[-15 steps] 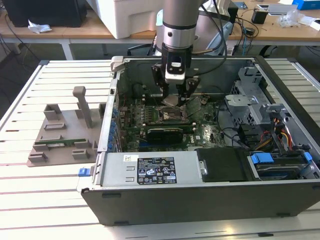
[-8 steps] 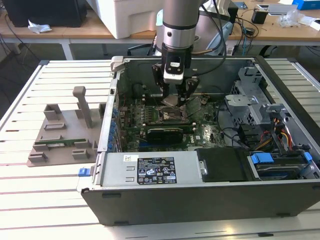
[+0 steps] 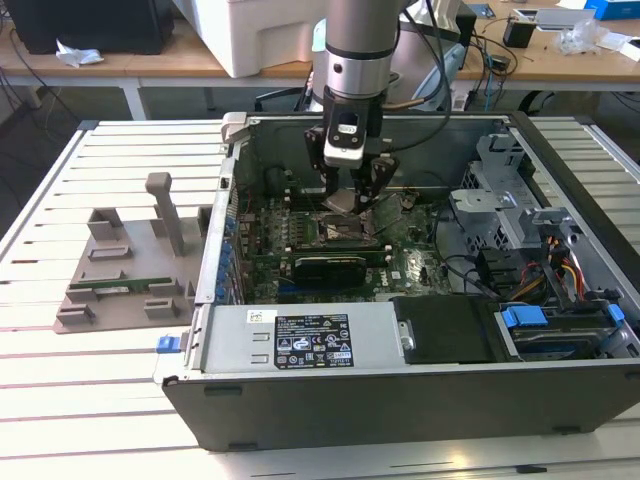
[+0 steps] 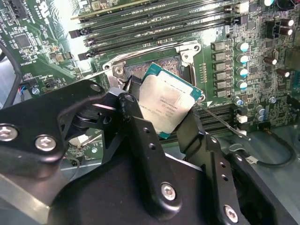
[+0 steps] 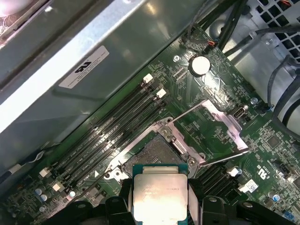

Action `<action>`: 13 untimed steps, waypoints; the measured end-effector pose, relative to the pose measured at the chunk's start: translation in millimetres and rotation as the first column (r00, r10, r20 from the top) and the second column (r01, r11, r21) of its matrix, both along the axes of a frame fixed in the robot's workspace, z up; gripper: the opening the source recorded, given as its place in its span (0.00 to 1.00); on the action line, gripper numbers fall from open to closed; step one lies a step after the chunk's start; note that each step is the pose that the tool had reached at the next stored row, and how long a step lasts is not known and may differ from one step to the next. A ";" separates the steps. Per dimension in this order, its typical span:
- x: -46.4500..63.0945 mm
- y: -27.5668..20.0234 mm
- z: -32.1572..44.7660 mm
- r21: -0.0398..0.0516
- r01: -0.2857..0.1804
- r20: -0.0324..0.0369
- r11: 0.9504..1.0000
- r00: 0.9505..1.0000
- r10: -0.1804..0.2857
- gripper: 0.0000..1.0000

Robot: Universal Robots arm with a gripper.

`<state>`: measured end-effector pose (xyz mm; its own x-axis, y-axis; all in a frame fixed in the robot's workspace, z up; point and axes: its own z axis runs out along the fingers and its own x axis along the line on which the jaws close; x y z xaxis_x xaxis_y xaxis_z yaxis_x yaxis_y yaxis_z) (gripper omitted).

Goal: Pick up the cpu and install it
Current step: 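Place the cpu into insertion slot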

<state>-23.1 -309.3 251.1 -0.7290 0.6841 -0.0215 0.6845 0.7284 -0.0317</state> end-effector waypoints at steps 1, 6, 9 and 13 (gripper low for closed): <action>0.0 0.0 0.0 0.000 0.005 0.000 1.000 1.000 -0.005 0.55; 0.0 0.0 -0.1 0.000 0.026 0.000 1.000 1.000 -0.026 0.55; 0.0 0.0 -0.1 0.000 0.041 0.000 0.999 0.999 -0.041 0.55; 0.0 0.0 -0.1 -0.001 0.069 0.000 0.998 0.998 -0.069 0.55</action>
